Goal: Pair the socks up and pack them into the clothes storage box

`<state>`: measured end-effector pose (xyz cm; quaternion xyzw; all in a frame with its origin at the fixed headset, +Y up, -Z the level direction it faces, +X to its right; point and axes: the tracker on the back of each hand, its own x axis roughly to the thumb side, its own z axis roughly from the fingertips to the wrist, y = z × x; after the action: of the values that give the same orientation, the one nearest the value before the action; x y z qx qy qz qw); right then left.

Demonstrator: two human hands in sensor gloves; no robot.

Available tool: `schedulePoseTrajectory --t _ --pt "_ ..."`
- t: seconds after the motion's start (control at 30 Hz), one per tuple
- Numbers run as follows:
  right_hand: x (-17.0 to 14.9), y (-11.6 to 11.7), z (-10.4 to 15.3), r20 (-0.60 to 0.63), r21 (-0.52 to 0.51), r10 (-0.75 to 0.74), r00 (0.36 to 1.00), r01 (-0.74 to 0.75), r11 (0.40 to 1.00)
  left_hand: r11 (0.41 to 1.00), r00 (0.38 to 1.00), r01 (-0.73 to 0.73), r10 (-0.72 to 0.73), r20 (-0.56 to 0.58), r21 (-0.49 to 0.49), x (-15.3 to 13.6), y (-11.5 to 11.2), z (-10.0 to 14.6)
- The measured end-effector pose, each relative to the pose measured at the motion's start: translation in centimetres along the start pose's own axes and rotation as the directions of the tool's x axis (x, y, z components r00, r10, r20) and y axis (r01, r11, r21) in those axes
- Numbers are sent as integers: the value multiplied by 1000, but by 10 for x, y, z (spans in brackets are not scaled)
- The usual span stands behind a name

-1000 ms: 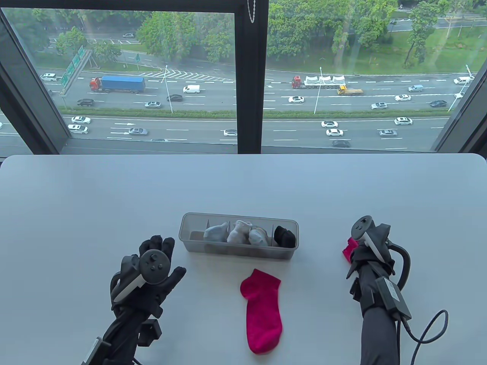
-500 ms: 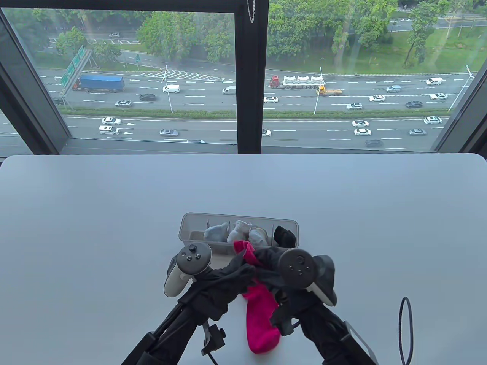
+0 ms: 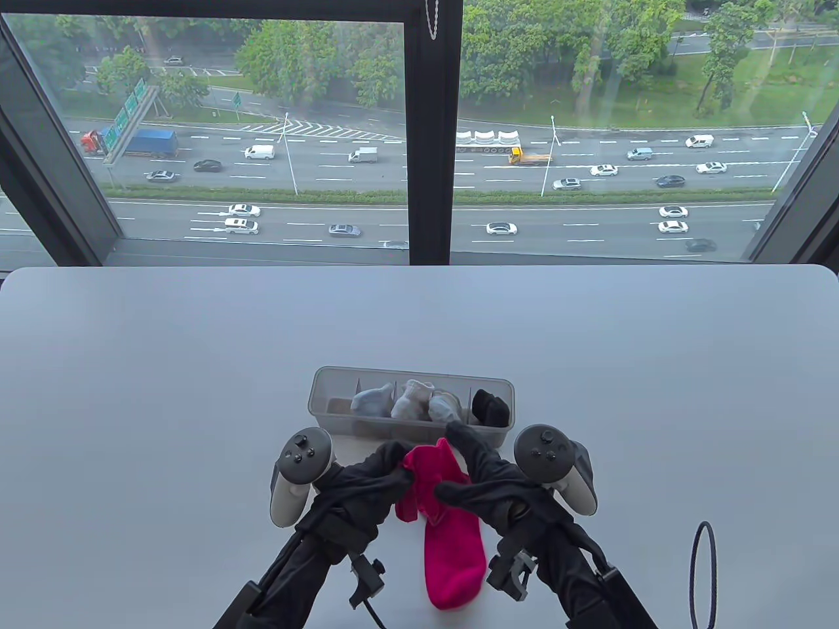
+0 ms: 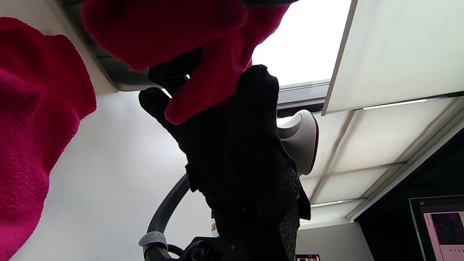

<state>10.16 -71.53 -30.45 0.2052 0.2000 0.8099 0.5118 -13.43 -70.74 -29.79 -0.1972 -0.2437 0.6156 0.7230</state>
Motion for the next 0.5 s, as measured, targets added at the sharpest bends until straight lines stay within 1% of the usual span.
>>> schedulePoseTrajectory --t 0.03,0.07,0.1,0.13,0.17,0.23,0.27,0.3,0.33,0.37,0.4,0.43,0.47,0.5 --pt "-2 -1 1 -9 -48 -19 1000 19 999 1000 1000 12 -12 -16 11 -1 0 0" --pt "-4 -4 2 -24 -124 -34 999 31 992 998 998 34 -31 -57 49 -3 2 2" --pt "-5 -8 4 -35 -179 -51 998 44 983 991 992 74 -61 -115 114 -5 5 5" --pt "-6 -10 5 -29 -205 -67 997 60 977 981 984 118 -94 -153 152 -8 7 6" --pt "-5 -13 7 -26 -228 -77 997 69 971 968 969 182 -147 -200 170 -12 10 7" --pt "-4 -15 9 -50 -267 -52 997 37 963 959 929 250 -198 -313 135 -15 7 9" --pt "-3 -17 11 -65 -323 -31 997 8 946 930 897 333 -262 -357 153 -14 5 10" --pt "-2 -18 12 -85 -364 -27 996 -6 931 897 880 405 -330 -343 176 -13 3 11" --pt "-2 -19 13 -102 -385 -20 995 -21 923 880 871 447 -387 -303 159 -11 1 10" --pt "-2 -20 14 -118 -398 -3 993 -45 916 883 874 457 -422 -241 111 -9 -2 9" --pt "-2 -19 14 -136 -419 10 991 -67 906 896 889 443 -434 -143 33 -6 -8 6" --pt "-2 -19 14 -143 -425 11 990 -72 902 899 894 438 -437 -97 -12 -4 -13 5" --pt "-2 -18 14 -151 -426 6 989 -71 902 881 881 466 -471 -53 -77 -2 -23 2" --pt "-2 -15 12 -149 -416 -8 989 -56 908 842 844 526 -534 -49 -122 -2 -32 -1"
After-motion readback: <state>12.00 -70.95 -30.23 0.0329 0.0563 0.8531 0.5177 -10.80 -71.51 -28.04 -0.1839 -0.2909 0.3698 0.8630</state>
